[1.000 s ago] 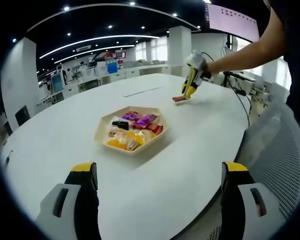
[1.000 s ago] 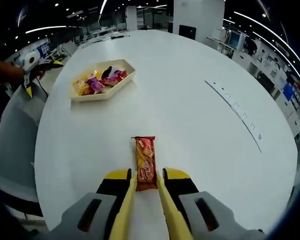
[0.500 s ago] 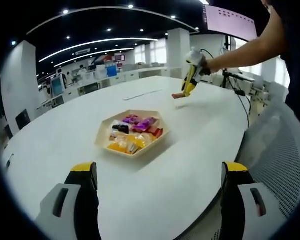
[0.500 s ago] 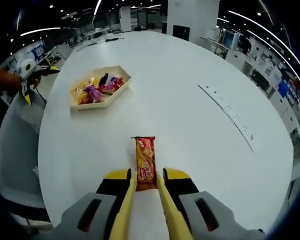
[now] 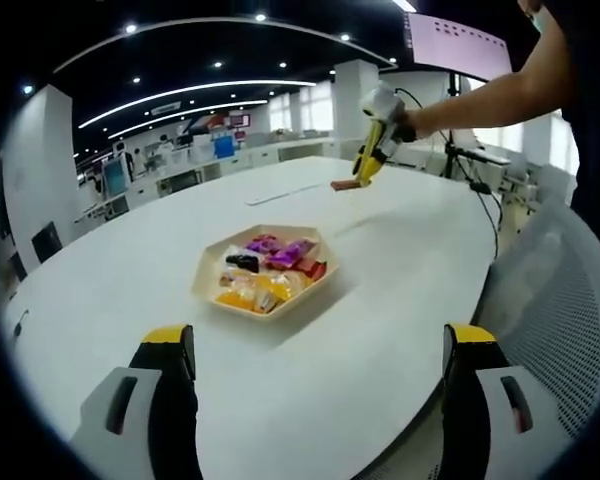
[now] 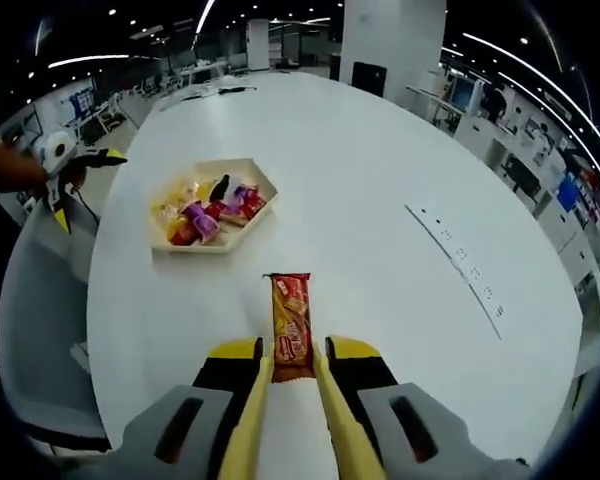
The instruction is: Place the target food into the container with the food tongs after gripping and lifting it, then release it inside without dropping or visibly crushing the food.
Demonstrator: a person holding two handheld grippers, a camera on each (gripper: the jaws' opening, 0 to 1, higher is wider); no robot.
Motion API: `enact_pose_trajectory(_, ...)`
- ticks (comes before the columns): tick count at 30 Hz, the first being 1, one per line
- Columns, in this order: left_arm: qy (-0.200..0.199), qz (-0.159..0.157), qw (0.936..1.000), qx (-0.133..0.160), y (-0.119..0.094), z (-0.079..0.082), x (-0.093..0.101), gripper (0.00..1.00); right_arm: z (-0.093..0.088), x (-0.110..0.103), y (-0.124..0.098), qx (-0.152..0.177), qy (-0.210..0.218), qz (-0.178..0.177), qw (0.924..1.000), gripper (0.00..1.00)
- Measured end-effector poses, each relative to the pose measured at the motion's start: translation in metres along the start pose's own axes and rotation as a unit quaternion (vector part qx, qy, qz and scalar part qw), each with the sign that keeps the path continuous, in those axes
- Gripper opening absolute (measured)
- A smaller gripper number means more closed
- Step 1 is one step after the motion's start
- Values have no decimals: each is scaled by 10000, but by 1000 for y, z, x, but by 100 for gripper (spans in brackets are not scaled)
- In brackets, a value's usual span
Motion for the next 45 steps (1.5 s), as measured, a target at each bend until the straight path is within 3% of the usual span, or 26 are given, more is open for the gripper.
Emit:
enact_pose_trajectory(22, 95, 66, 9999, -49, 0, -1, -3, 99, 96, -49, 40, 395, -545, 349, 9971, 24)
enact_pose_trajectory(33, 98, 150, 9998, 68, -3, 2, -6, 99, 162, -94, 64, 662, -869, 694, 9916, 24)
enact_pose_trajectory(45, 74, 97, 9998, 134, -4, 2, -4, 99, 194, -116, 80, 873, -1002, 862, 9874, 26)
Point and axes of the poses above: the point that each gripper's makers call its tool centre point, and the gripper's own axes: y roughly forward along the fingers, x roughly to its right, z roughly out of its top, the point moved 4 cm from there along -y, roughly backward along the fingers, and after that the axes turned 4 degrees about -z, right-handed, at the moved point
